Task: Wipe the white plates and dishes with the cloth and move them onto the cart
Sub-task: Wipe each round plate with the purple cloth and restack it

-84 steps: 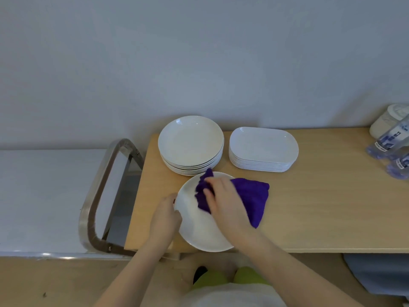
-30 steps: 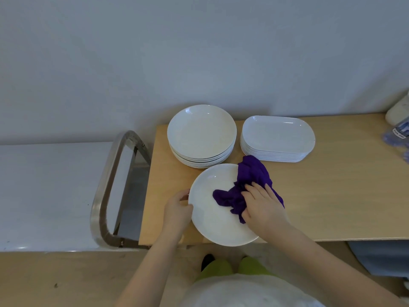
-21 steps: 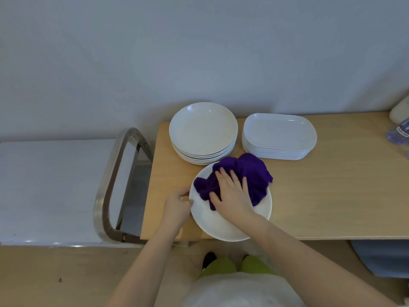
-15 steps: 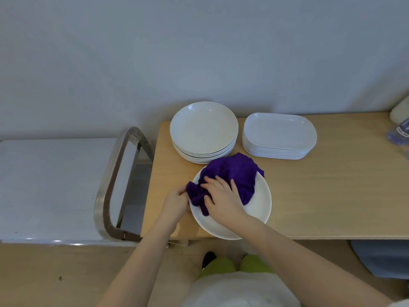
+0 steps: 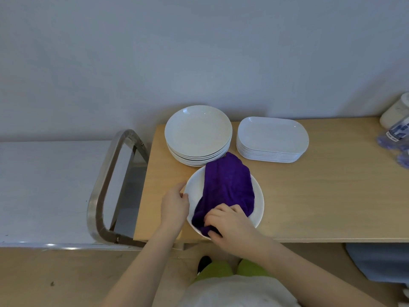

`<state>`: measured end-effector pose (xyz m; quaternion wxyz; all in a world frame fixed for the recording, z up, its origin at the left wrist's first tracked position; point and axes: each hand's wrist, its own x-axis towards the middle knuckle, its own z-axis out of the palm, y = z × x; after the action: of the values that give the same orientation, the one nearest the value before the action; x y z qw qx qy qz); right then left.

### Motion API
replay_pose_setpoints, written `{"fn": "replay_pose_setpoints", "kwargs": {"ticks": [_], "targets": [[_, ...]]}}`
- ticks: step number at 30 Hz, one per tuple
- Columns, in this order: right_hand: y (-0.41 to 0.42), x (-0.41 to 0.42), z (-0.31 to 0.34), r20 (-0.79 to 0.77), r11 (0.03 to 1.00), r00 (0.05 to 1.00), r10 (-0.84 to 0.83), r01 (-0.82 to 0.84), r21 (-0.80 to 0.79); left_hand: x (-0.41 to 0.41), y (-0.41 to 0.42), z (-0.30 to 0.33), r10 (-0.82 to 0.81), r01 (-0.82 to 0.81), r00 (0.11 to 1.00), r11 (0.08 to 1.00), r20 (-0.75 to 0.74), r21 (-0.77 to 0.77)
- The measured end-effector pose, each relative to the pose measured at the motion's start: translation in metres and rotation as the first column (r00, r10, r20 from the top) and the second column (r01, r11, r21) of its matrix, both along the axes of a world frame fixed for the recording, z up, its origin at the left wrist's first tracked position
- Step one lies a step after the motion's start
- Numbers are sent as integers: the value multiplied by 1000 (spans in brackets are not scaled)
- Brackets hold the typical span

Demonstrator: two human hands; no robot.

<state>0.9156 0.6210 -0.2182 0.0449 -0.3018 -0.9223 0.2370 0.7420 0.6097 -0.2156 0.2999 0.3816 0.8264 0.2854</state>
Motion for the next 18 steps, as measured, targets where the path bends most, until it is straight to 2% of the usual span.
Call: {"fn": "replay_pose_setpoints", "kwargs": {"ticks": [4,6,8,12,15,18], "targets": [[11,45,4,120,997,992,25,-34,76,3,0,-1,12,-12,1000,1000,5,-15],[19,59,10,207,982,978,-10,-29,185,2,2,-2,33,-33,999,999,25,-20],[29,64,11,255,953,960,-115,34,301,0,3,-3,47,-46,997,999,55,-20],[47,56,5,213,890,937,-277,167,424,-1,3,-4,48,-48,997,999,67,-8],[51,39,-3,229,868,903,-363,238,436,-1,3,-6,42,-42,998,999,56,-1],[57,16,-11,178,894,901,-394,332,299,-3,4,-9,44,-43,997,999,56,-8]]}}
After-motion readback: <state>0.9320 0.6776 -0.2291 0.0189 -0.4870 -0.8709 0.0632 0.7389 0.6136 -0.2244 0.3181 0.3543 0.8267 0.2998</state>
